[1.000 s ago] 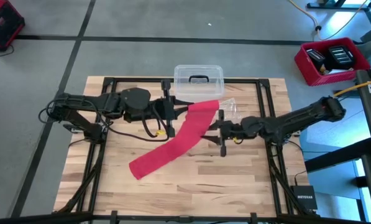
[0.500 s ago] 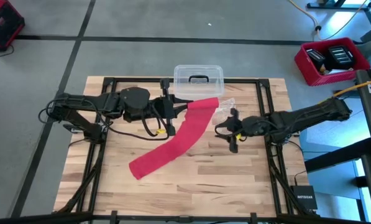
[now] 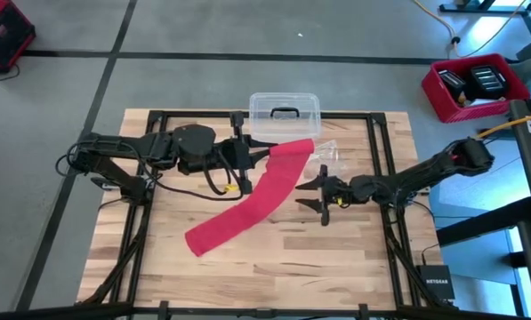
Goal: Roll bandage
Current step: Roll the red bandage
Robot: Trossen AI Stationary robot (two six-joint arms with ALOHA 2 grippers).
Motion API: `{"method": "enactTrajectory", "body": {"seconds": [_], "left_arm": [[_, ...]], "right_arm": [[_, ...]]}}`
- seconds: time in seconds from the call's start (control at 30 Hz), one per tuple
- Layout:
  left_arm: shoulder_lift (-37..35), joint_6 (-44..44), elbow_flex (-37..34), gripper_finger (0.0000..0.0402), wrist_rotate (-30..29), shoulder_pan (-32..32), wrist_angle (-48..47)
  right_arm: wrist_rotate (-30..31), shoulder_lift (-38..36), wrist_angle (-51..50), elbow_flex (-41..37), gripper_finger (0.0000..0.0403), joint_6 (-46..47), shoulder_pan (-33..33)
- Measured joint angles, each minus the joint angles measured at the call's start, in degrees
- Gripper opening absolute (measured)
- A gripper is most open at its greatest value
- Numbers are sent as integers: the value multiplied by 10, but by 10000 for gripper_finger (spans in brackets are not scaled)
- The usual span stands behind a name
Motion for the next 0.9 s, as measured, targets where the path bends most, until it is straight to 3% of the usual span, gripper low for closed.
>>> {"method": "enactTrajectory", "body": {"seconds": [0.33,0.53,0.7,0.9], "left_arm": [[1,10,0,17,0,0,43],[4,10,0,17,1,3,70],[7,11,0,17,1,8,67],[8,13,0,17,1,9,61]], "right_arm": [[35,102,48,36,197,-33,0],[17,140,88,63,197,-37,0],[-37,163,81,88,197,-76,0],[-42,160,36,90,197,-31,0]]}}
